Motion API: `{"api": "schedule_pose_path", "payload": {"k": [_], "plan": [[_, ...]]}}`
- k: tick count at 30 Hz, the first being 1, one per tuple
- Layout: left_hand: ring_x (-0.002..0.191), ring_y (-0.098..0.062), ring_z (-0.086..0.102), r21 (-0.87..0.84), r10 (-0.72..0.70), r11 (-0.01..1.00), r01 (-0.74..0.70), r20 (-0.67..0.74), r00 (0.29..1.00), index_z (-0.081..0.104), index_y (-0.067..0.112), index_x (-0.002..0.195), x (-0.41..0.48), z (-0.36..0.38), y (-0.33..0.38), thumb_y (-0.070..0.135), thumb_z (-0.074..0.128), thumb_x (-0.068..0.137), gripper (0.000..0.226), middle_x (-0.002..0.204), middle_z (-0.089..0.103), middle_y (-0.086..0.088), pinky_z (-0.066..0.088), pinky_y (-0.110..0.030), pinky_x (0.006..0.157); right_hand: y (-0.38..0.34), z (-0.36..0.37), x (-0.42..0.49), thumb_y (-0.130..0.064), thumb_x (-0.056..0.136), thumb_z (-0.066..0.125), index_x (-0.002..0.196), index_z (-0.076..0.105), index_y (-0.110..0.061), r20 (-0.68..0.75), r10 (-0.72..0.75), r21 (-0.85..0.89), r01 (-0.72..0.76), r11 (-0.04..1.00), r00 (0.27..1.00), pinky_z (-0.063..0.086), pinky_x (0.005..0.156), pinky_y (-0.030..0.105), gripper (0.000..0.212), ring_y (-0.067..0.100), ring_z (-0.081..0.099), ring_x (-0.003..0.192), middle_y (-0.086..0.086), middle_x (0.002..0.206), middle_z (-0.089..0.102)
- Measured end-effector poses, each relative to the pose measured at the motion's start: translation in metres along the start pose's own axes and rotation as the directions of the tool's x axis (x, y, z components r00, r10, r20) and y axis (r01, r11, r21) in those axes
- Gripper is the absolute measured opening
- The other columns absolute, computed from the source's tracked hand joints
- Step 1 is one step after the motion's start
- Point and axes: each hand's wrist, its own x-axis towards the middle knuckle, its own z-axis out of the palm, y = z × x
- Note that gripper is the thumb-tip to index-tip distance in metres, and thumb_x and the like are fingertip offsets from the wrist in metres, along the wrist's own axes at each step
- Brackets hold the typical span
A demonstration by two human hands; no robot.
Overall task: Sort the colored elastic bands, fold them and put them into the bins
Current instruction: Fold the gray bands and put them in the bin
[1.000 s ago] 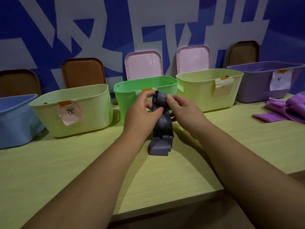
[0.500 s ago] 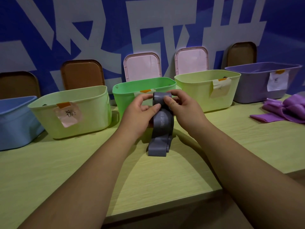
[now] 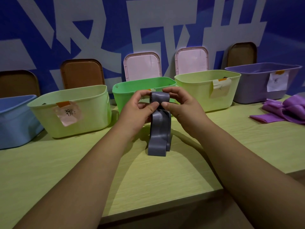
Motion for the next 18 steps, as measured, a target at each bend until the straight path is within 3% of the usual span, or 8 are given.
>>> {"api": "schedule_pose_path", "payload": {"k": [2,6,10,14,16,18], "plan": [[0.107,-0.029,0.079,-0.011,0.007,1.0,-0.007,-0.001,1.0,0.067,0.037,0.126,0.001,-0.002,-0.0008,0.01,0.074,0.099,0.039,0.113,0.08,-0.008,0.064,-0.055,0.093,0.0004,0.0011,0.0002,-0.017,0.098,0.074,0.138,0.066,-0.025,0.036,0.055,0.101,-0.059,0.993,0.998,0.058,0.106,0.05,0.041,0.03,0.072,0.121,0.01,0.133,0.072],[0.111,-0.03,0.077,0.001,0.031,1.0,-0.031,0.004,1.0,0.071,0.041,0.118,0.0003,-0.0027,0.0006,0.001,0.076,0.095,0.047,0.118,0.078,-0.01,0.064,-0.056,0.094,0.0029,0.0052,-0.0004,-0.037,0.104,0.07,0.132,0.07,-0.028,-0.016,0.059,0.002,-0.059,0.998,0.998,0.06,0.102,0.056,0.03,0.025,0.076,0.111,0.005,0.117,0.079],[0.112,-0.028,0.077,-0.012,0.024,1.0,-0.024,0.005,1.0,0.071,0.041,0.122,0.0,-0.0036,-0.0008,0.003,0.079,0.093,0.049,0.117,0.079,-0.007,0.063,-0.053,0.095,0.0022,0.0029,0.0002,-0.027,0.105,0.068,0.134,0.069,-0.02,-0.009,0.062,0.036,-0.062,0.997,0.998,0.06,0.102,0.057,0.029,0.032,0.077,0.11,0.009,0.116,0.079],[0.115,-0.029,0.076,-0.081,-0.055,0.995,0.059,0.044,0.998,0.068,0.016,0.132,-0.0002,-0.0067,0.0004,0.008,0.079,0.094,0.04,0.119,0.08,-0.009,0.061,-0.045,0.098,0.0023,-0.0006,0.0008,-0.019,0.104,0.07,0.135,0.068,-0.015,-0.001,0.071,0.104,-0.07,0.992,0.998,0.055,0.108,0.061,0.031,0.045,0.07,0.119,0.016,0.122,0.076],[0.115,-0.026,0.076,-0.068,-0.081,0.994,0.087,0.085,0.993,0.069,0.012,0.13,-0.0026,-0.0067,0.0034,0.016,0.078,0.096,0.035,0.119,0.08,-0.008,0.063,-0.037,0.093,0.0014,-0.0023,-0.0003,-0.015,0.103,0.07,0.136,0.067,-0.015,0.006,0.075,0.108,-0.075,0.991,0.997,0.057,0.107,0.057,0.033,0.038,0.073,0.116,0.014,0.124,0.076],[0.113,-0.024,0.077,-0.055,-0.103,0.992,0.11,0.114,0.988,0.071,0.016,0.13,-0.0047,-0.0066,0.0049,0.032,0.078,0.095,0.039,0.119,0.08,-0.006,0.063,-0.039,0.095,0.0002,-0.0028,-0.0014,-0.011,0.101,0.071,0.136,0.066,-0.015,0.015,0.067,0.1,-0.068,0.993,0.998,0.058,0.106,0.056,0.035,0.032,0.075,0.114,0.012,0.126,0.075]]}}
